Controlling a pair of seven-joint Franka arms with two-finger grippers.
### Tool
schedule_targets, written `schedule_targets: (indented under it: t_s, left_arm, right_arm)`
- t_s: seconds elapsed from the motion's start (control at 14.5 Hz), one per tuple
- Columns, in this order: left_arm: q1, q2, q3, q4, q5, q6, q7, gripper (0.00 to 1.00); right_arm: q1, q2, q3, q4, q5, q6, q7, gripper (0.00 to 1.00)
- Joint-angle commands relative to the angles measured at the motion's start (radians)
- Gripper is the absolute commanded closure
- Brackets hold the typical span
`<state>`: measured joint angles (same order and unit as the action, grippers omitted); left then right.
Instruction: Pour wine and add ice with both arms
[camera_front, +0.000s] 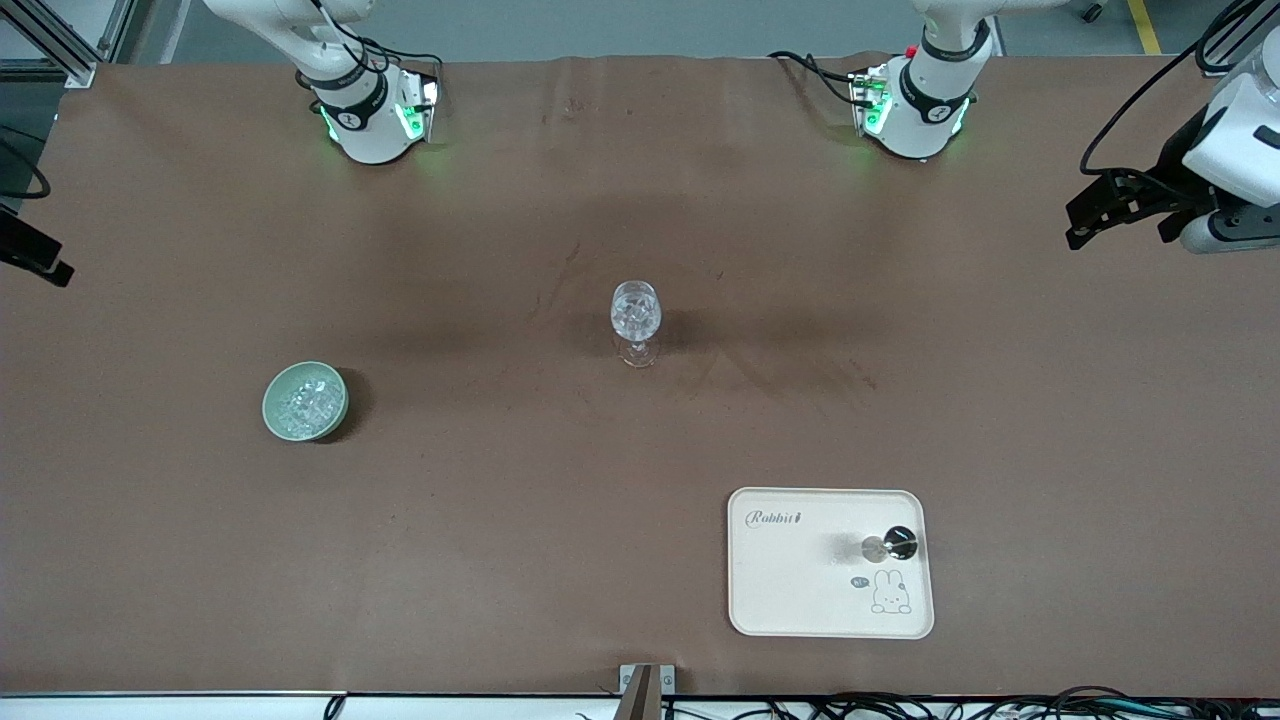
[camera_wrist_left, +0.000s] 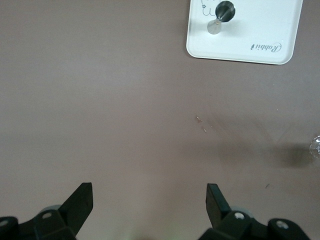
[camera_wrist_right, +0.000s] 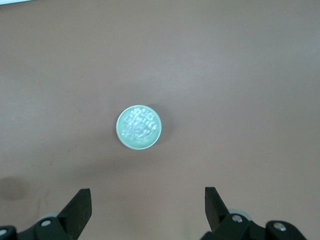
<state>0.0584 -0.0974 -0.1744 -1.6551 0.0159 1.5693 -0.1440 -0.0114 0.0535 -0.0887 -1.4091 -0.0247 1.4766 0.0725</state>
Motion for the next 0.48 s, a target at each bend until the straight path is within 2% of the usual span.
schedule_targets:
  t_s: [0.0,0.21,0.34,0.41]
  left_arm:
    - [0.0,-0.005,-0.014,0.023,-0.001,-0.006,0.018,0.0]
    - [-0.002,-0.004,-0.017,0.026,0.001,-0.018,0.018,0.0]
    - [0.001,-0.005,-0.019,0.028,0.001,-0.026,0.018,0.0]
    - [0.001,-0.004,-0.019,0.028,0.001,-0.028,0.018,0.0]
  right_arm:
    - [-0.062,-0.029,0.055,-0.03,0.026,-0.006,0.033,0.0]
    - [-0.059,-0.03,0.058,-0.03,0.025,-0.004,0.032,0.0]
    - [0.005,-0.031,0.0,-0.03,0.025,-0.002,0.032,0.0]
    - [0.011,-0.031,-0.009,-0.031,0.025,-0.002,0.03,0.0]
